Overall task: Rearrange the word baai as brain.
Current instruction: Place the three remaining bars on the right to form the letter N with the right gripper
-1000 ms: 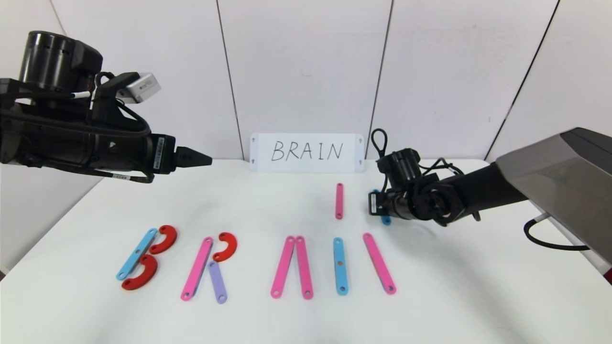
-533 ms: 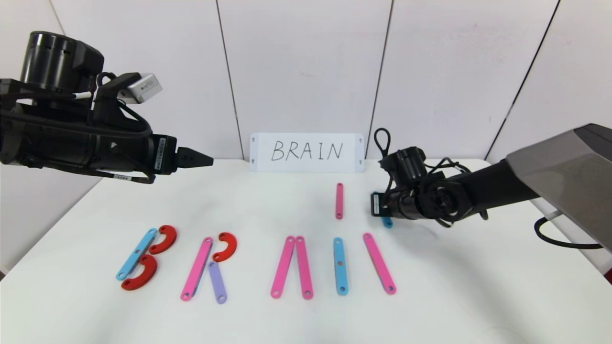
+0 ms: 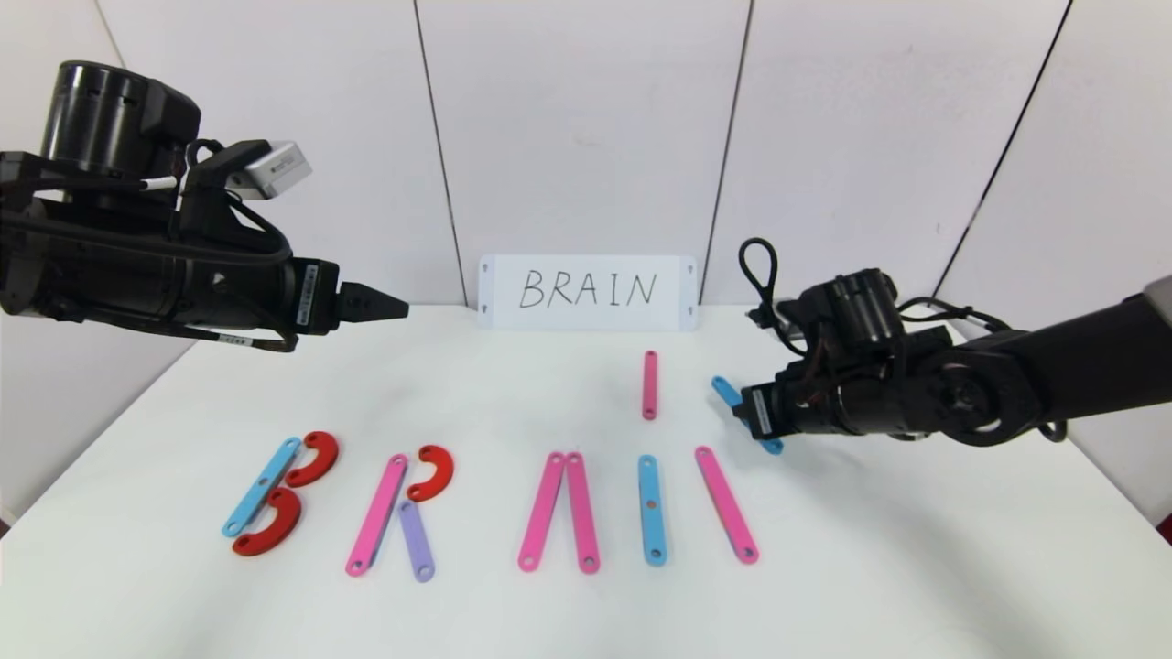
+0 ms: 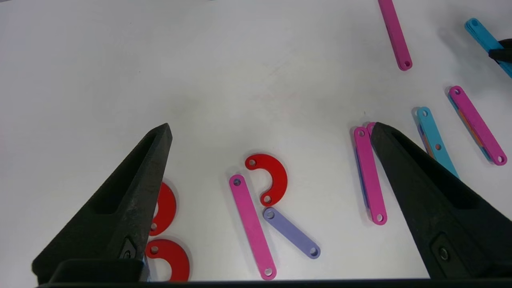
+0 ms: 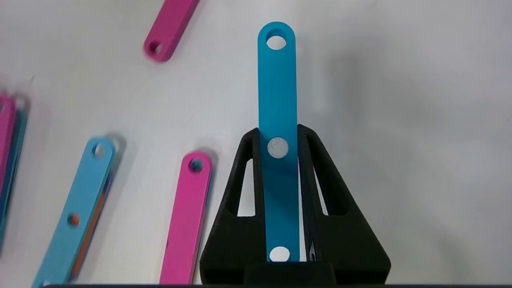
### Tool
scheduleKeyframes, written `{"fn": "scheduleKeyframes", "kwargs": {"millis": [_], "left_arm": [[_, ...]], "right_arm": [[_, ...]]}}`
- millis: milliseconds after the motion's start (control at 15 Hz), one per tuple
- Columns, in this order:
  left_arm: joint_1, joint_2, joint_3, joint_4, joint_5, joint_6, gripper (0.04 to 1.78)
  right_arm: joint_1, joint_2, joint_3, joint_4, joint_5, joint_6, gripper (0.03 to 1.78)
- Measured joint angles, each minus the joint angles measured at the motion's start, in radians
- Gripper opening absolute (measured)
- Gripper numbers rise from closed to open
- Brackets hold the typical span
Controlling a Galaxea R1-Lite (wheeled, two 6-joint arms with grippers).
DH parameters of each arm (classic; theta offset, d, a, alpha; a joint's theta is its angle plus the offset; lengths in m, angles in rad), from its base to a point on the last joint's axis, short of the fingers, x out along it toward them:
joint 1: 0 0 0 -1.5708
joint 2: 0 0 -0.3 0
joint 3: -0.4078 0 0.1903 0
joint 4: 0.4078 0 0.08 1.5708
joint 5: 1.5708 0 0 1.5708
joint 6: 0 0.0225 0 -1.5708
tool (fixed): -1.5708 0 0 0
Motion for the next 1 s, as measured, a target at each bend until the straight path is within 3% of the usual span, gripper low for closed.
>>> {"fn": "scheduleKeyframes", "kwargs": {"millis": [400, 533, 1000], "left_arm": [[0.0, 0.001, 0.0, 0.0, 0.0, 0.0, 1.74], [0.0, 0.002, 0.001, 0.001, 0.0, 0.001, 1.74], [-0.001, 0.002, 0.006, -0.001, 0.0, 0.003, 1.74]], "right_arm": [[-0.079, -0.111, 0.18, -0.004, 0.167, -0.245, 0.28], [-0.087, -0.12, 0.221, -0.005, 0.187, -0.263, 0.28], [-0.08, -0.092, 0.231, -0.007, 0.192, -0.274, 0.28]]}}
